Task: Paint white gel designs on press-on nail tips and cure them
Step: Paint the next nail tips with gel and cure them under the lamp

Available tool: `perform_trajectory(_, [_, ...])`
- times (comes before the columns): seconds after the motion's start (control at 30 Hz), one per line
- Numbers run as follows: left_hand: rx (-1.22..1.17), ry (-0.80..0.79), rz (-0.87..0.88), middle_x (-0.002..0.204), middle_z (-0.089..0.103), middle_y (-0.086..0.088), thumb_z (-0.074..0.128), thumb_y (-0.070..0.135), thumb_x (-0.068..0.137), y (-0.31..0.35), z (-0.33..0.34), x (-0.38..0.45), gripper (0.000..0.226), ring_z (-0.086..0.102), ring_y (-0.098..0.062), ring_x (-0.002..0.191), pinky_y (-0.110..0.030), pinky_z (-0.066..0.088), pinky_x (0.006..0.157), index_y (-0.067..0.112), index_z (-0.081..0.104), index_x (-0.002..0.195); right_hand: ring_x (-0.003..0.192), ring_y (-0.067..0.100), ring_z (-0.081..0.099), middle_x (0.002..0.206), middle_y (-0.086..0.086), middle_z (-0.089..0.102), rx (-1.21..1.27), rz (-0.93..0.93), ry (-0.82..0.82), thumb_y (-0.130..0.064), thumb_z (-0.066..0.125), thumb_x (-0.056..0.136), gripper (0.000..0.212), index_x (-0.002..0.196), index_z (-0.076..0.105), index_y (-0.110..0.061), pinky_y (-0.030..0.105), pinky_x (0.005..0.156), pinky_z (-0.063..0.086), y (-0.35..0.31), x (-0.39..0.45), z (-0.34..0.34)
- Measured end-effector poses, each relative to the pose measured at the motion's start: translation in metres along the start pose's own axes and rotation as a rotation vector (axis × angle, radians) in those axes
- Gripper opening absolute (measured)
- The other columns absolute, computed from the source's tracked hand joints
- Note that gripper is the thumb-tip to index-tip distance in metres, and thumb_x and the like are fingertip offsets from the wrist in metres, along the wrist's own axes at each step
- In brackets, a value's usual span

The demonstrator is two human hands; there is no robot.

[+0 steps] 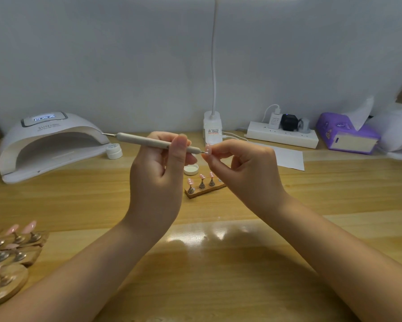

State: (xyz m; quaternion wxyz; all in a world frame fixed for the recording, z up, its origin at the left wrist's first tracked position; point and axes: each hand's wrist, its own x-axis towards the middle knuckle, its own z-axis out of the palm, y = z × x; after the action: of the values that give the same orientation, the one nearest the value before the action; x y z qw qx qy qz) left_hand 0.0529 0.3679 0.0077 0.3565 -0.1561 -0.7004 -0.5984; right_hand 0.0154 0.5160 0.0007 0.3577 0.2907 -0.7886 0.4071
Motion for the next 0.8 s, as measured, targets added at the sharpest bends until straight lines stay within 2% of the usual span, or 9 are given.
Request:
perform_trajectory(0.3, [-0.060,0.024,-0.009,0.077,0.068,0.016,0.047,0.031,0.097,0.0024,0.0005,0.0015,0.015,0.067,-0.005,0.075,-0.014,0.049,0.067,0.020,0.056,0.090,0.062,-0.015,0.054,0.079,-0.011,0.068,-0.008,0.003,0.001,-0.016,0.071,0.087,0.008,0.091,0.075,-0.010,0.001,0.060,0.036,0.0006,-0.0003,0.0001])
perform_trajectory(0.47, [-0.085,0.031,-0.016,0.079,0.069,0.011,0.049,0.031,0.095,0.0029,0.0000,0.0019,0.014,0.068,-0.009,0.079,-0.019,0.051,0.071,0.020,0.057,0.091,0.062,-0.018,0.052,0.079,-0.012,0.068,-0.029,-0.016,0.007,-0.016,0.072,0.086,0.008,0.090,0.076,-0.010,0.000,0.061,0.035,0.0005,-0.0002,0.0001])
perform_trajectory(0.8, [-0.051,0.010,-0.027,0.081,0.070,0.015,0.049,0.032,0.095,0.0005,0.0003,0.0009,0.013,0.069,-0.008,0.081,-0.021,0.053,0.072,0.022,0.058,0.091,0.062,-0.020,0.051,0.079,-0.016,0.063,-0.039,-0.041,0.000,-0.015,0.072,0.086,0.008,0.091,0.076,-0.009,-0.001,0.061,0.035,0.0018,-0.0005,0.0006])
